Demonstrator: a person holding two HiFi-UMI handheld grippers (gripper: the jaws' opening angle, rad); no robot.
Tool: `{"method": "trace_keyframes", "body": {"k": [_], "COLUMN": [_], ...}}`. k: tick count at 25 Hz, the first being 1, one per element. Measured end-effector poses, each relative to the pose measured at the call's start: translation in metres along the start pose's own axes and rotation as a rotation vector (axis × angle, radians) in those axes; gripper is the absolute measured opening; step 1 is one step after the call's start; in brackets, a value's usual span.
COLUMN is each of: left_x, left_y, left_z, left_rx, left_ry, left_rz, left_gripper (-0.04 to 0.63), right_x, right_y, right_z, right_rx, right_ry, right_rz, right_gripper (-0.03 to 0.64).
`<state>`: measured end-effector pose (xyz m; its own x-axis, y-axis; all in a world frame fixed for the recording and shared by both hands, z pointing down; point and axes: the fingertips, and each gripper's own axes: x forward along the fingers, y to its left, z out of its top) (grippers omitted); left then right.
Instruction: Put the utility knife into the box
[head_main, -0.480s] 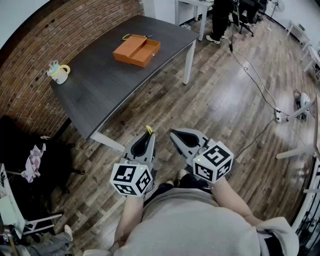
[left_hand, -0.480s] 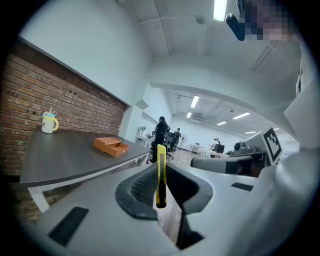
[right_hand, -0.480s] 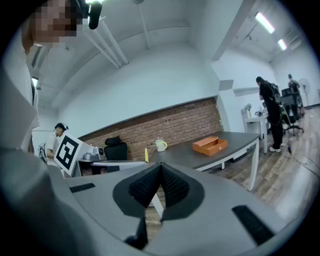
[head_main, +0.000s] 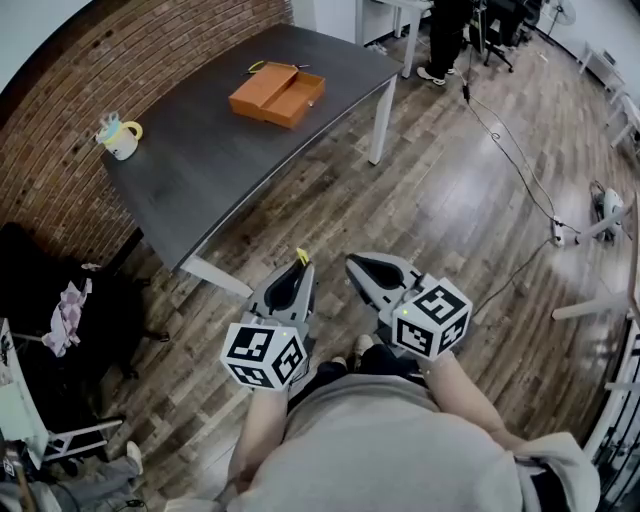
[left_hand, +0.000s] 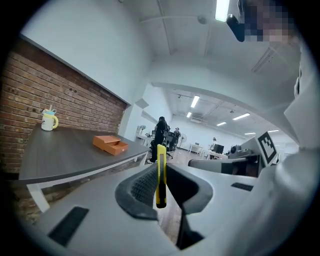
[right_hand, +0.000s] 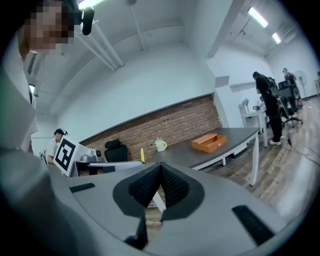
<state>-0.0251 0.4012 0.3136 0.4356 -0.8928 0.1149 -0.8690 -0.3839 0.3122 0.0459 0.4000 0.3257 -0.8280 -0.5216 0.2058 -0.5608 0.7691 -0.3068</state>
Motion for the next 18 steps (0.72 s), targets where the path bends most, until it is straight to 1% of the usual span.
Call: {"method": "trace_keyframes", "body": {"k": [4,9,15,18], "left_x": [0.004,0.021,0.046,0.055], "left_y": [-0.001,-0.008,-0.022,-0.029], "left_z": [0.001,-0.004,-0.010,-0.014], "left_rx": [0.003,-0.006,-0.015,-0.016], "left_ry": [-0.005,-0.002,-0.007,0.009], "left_rz": [0.008,0.012,0.028,0.030], "left_gripper": [0.064,0.064,0.066,0.066], "right_x": [-0.007,-0.015,-0.034,-0.041], "right_y": [-0.005,-0.020,-0.055,-0.069], "right_z": [0.008,0.006,-0.001,-0.001], "right_rx": [0.047,0.048,0.134,0.157], "right_ry": [-0.067,-0.038,-0.049,-0.058], "right_rz": [0.040,0.048,0.046,0.038], "right_gripper": [0.008,0.008,0.008,0.008]}}
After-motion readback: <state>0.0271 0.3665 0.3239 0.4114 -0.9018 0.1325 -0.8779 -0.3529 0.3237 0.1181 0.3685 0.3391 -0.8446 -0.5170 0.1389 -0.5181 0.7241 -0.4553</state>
